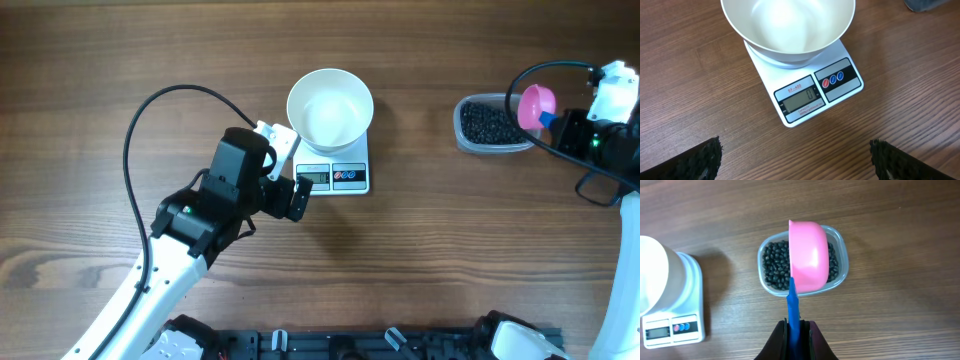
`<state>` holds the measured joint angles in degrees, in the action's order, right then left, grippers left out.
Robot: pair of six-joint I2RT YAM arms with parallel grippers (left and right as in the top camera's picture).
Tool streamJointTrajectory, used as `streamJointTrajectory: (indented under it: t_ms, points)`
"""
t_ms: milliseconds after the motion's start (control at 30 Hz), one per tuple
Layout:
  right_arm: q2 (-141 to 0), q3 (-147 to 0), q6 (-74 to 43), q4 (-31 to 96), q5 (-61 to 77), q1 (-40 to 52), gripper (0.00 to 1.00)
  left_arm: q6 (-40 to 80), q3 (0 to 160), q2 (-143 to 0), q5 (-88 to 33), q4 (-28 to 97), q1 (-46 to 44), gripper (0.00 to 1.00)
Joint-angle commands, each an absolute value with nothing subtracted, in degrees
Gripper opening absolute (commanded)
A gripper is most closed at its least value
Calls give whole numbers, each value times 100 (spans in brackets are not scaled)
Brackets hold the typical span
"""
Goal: Scoop item into bowl and weigh 150g on scale
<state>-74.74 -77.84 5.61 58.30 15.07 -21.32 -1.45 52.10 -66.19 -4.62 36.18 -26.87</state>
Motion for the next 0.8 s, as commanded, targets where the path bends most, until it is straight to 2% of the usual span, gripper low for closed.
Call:
streamJointTrajectory:
  t_ms: [0, 267, 567, 767]
  points:
    - [-7481, -7918, 421, 5743, 1699, -2163, 4, -259, 5216, -6558, -574, 3601, -2683, 100]
    - [-7481, -7918, 454, 5035, 1911, -2161, 4, -259, 5216, -6558, -574, 3601, -2683, 100]
    - [-7481, -7918, 440, 5059, 2001, -2163, 4, -259, 5216, -6558, -574, 3601, -2683, 100]
    - [-7481, -7918, -36, 5155, 2001, -2163, 4, -259, 5216, -6558, -572, 3601, -2683, 100]
